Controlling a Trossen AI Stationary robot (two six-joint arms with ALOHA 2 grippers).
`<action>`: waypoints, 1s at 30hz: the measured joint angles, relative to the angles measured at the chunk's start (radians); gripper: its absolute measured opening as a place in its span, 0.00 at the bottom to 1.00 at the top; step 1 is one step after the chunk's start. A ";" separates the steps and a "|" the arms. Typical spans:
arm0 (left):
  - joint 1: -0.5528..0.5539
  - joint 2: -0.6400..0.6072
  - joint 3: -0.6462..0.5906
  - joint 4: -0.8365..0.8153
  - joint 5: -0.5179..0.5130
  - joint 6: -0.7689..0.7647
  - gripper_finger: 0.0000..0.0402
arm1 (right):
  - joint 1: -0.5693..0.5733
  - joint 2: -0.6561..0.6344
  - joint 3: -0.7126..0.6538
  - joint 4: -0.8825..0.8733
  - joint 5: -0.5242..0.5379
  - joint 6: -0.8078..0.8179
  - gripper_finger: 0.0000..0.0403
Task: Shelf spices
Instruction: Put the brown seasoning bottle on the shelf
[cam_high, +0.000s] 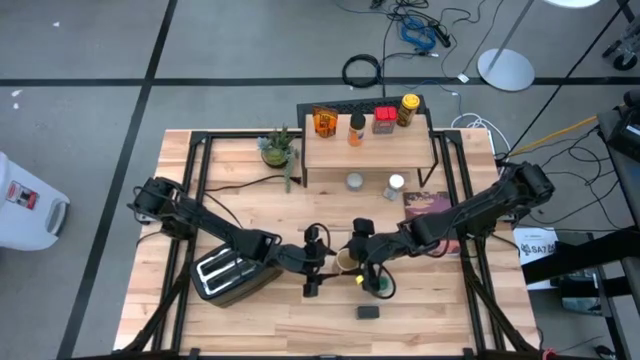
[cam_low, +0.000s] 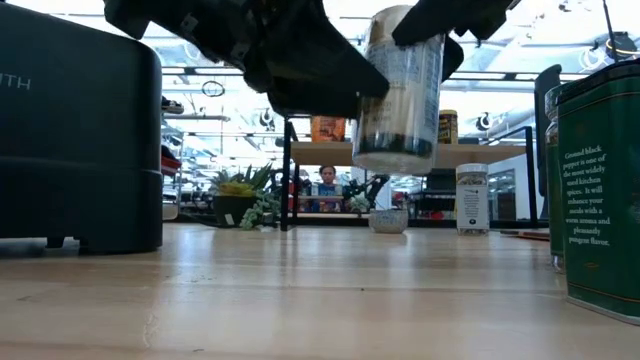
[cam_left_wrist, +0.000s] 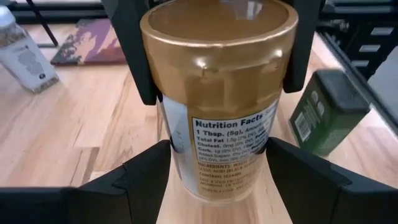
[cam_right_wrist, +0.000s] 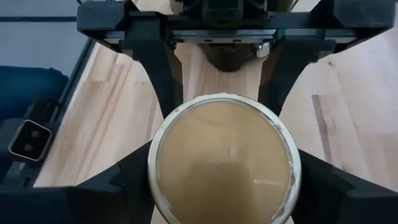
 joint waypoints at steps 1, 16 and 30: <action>0.000 -0.003 0.000 0.005 -0.002 0.001 0.68 | 0.000 -0.008 0.000 0.000 0.003 0.000 0.65; 0.034 -0.024 0.000 0.104 0.026 0.023 0.68 | -0.012 -0.098 0.000 -0.008 0.031 -0.005 0.65; 0.042 -0.022 -0.002 0.155 0.067 0.031 0.68 | -0.033 -0.099 0.000 0.029 0.022 -0.022 0.65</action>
